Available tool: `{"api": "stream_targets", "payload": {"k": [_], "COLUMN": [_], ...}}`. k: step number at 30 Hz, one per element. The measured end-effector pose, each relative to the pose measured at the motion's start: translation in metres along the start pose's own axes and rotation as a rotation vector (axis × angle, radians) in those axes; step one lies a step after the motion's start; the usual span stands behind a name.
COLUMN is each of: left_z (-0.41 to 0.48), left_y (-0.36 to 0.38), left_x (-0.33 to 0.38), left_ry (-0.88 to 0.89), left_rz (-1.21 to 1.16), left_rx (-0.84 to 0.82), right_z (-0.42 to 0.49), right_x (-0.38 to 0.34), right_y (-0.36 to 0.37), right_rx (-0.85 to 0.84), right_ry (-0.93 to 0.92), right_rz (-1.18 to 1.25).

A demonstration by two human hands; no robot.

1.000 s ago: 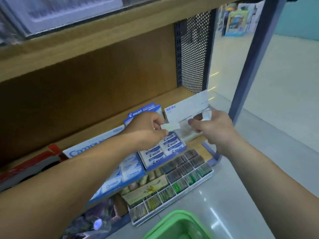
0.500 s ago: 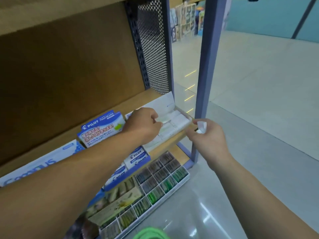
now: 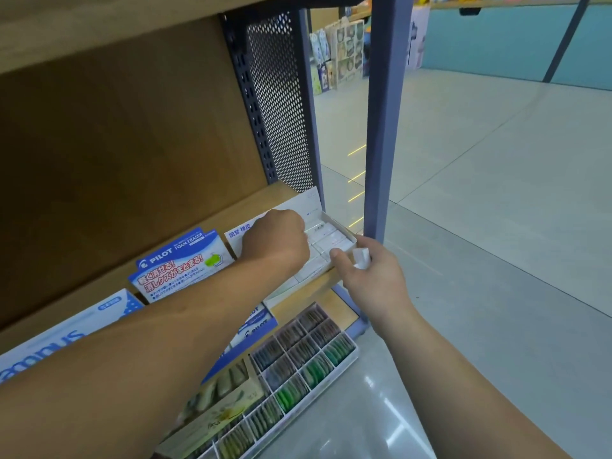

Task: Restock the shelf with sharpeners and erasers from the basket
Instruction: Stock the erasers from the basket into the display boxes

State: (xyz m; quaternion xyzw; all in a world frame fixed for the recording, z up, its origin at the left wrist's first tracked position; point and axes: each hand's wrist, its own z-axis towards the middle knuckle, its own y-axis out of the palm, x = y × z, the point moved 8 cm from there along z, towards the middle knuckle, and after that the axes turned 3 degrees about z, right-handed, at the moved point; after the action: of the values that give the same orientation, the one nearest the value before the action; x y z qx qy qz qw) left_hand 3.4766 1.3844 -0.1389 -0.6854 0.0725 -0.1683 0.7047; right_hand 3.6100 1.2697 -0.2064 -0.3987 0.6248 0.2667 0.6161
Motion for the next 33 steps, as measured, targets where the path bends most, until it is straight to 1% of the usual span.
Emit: {"api": "stream_targets", "payload": {"k": [5, 7, 9, 11, 13, 18, 23, 25, 27, 29, 30, 31, 32, 33], "left_z": [0.004, 0.007, 0.009, 0.010, 0.007, 0.002, 0.000, -0.002, -0.004, -0.013, -0.020, -0.028, -0.035, -0.040], "left_y": [-0.004, -0.005, -0.004, 0.002, 0.006, 0.003, 0.011, 0.007, -0.001, -0.010, -0.012, -0.012, -0.013, -0.014], "left_x": [-0.001, 0.003, 0.007, 0.009, 0.007, -0.008, -0.015, -0.016, -0.018, -0.025, -0.029, -0.031, -0.031, -0.030], "left_ry": [0.044, 0.059, 0.084, 0.128, 0.145, 0.075, 0.072, 0.087, 0.104, 0.057, -0.001, -0.068, -0.116, -0.132], "left_rz": [-0.015, -0.015, -0.007, -0.022, -0.040, -0.075, -0.046, -0.082, -0.210, -0.492, -0.670, -0.842, -0.985, -1.096], "left_rx": [0.107, 0.115, 0.072, -0.015, -0.068, -0.064, -0.223, -0.208, -0.154, -0.142, -0.178, -0.235, -0.289, -0.329], "right_z": [0.000, 0.001, 0.001, 0.001, 0.001, 0.002, 0.003, 0.003, 0.001, -0.006, -0.009, -0.011, -0.014, -0.018], "right_x": [-0.002, 0.002, 0.002, 0.002, 0.002, 0.001, -0.001, -0.002, -0.005, -0.019, -0.028, -0.037, -0.045, -0.052], "right_y": [0.000, 0.000, 0.000, 0.000, 0.001, 0.002, 0.005, 0.004, 0.000, -0.005, -0.003, 0.002, 0.011, 0.020], "right_rx": [-0.006, -0.006, -0.008, -0.014, -0.022, -0.033, -0.054, -0.048, 0.009, 0.103, 0.115, 0.078, 0.006, -0.071], "right_ry": [-0.036, -0.031, -0.026, -0.014, -0.005, -0.004, -0.010, 0.016, 0.030, -0.029, -0.068, -0.101, -0.111, -0.081], "right_rz": [0.029, 0.035, 0.031, 0.039, 0.030, 0.030, 0.029, 0.011, -0.040, -0.077, -0.067, -0.035, 0.012, 0.073]}}
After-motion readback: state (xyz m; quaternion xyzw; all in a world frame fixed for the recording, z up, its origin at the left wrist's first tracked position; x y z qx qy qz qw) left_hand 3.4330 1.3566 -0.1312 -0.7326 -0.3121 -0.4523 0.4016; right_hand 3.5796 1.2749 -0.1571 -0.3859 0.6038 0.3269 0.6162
